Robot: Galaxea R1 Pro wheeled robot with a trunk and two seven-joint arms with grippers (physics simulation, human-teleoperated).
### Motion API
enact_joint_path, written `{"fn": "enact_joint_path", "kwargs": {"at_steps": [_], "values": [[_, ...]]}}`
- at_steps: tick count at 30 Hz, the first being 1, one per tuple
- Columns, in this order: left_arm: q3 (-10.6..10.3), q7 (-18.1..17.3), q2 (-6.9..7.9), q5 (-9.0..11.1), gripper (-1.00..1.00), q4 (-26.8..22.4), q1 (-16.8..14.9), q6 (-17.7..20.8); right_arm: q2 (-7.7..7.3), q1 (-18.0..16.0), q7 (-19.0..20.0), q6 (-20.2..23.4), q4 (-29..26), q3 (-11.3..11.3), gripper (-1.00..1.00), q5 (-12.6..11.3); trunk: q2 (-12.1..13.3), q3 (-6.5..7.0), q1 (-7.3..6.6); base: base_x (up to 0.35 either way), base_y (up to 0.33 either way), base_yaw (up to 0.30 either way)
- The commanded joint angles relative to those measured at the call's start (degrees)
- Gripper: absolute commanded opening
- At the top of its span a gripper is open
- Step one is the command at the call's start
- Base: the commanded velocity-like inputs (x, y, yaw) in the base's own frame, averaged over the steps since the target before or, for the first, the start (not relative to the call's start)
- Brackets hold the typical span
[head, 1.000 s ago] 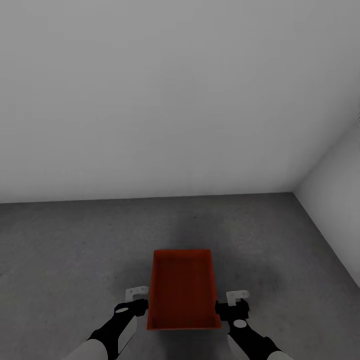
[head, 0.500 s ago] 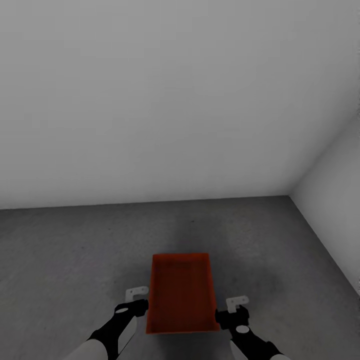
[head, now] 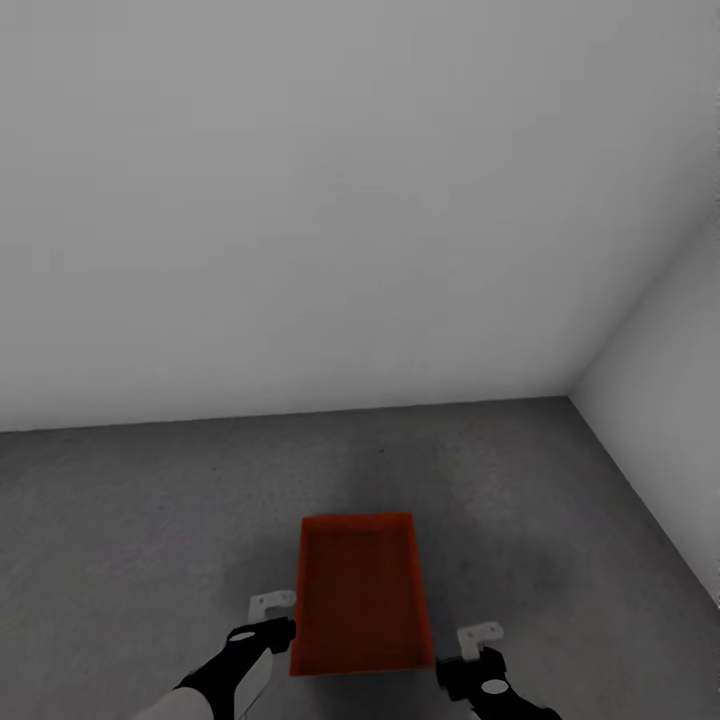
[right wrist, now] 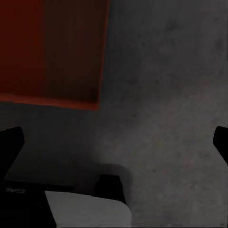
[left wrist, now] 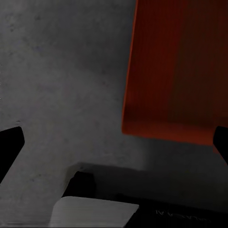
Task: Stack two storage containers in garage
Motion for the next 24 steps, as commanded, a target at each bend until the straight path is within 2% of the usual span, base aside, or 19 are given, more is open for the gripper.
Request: {"fn": "enact_joint_path", "kwargs": {"at_steps": [1, 7, 15, 17, 19, 22, 24], "values": [[-0.13, 0.21, 0.02, 0.46, 1.00, 0.42, 0.01, 0.28, 0.04, -0.04, 0.17, -0.23, 0.74, 0.49, 1.00, -0.58, 0.39, 0.24, -0.22, 0.000, 0.000, -0.063], [-0.14, 0.02, 0.39, 0.41, 1.00, 5.78, 0.03, 0.09, 0.14, 0.14, 0.79, -1.34, 3.21, 0.49, 1.00, -0.59, 2.79, 1.84, -1.54, 0.000, 0.000, -0.063], [-0.13, -0.05, 0.45, 1.06, 1.00, 10.34, 0.04, -1.08, 0.19, 4.31, 0.80, -2.47, 3.67, 0.49, 1.00, -0.66, 6.00, 3.98, -3.30, 0.000, 0.000, -0.063], [-0.10, -0.03, 0.45, 2.09, 1.00, 11.28, 0.07, -2.99, 0.16, 4.80, 0.80, -2.69, 3.72, 0.49, 1.00, -0.80, 6.80, 4.52, -3.74, 0.000, 0.000, -0.063], [-0.10, -0.02, 0.55, 3.93, 1.00, 11.89, 0.25, -5.57, 0.16, 5.15, 0.79, -2.87, 3.74, 0.49, 1.00, -0.90, 7.61, 5.05, -4.18, 0.000, 0.000, -0.063], [-0.12, -0.02, 0.76, 5.83, 1.00, 12.18, 0.51, -7.10, 0.14, 5.99, 0.79, -2.98, 3.76, 0.49, 1.00, -0.94, 8.81, 5.86, -4.84, 0.000, 0.000, -0.063], [-0.12, -0.02, 0.83, 6.36, 1.00, 12.25, 0.75, -7.47, 0.18, 6.96, 0.79, -3.01, 3.76, 0.49, 1.00, -0.88, 9.61, 6.39, -5.27, 0.000, 0.000, -0.063]]}}
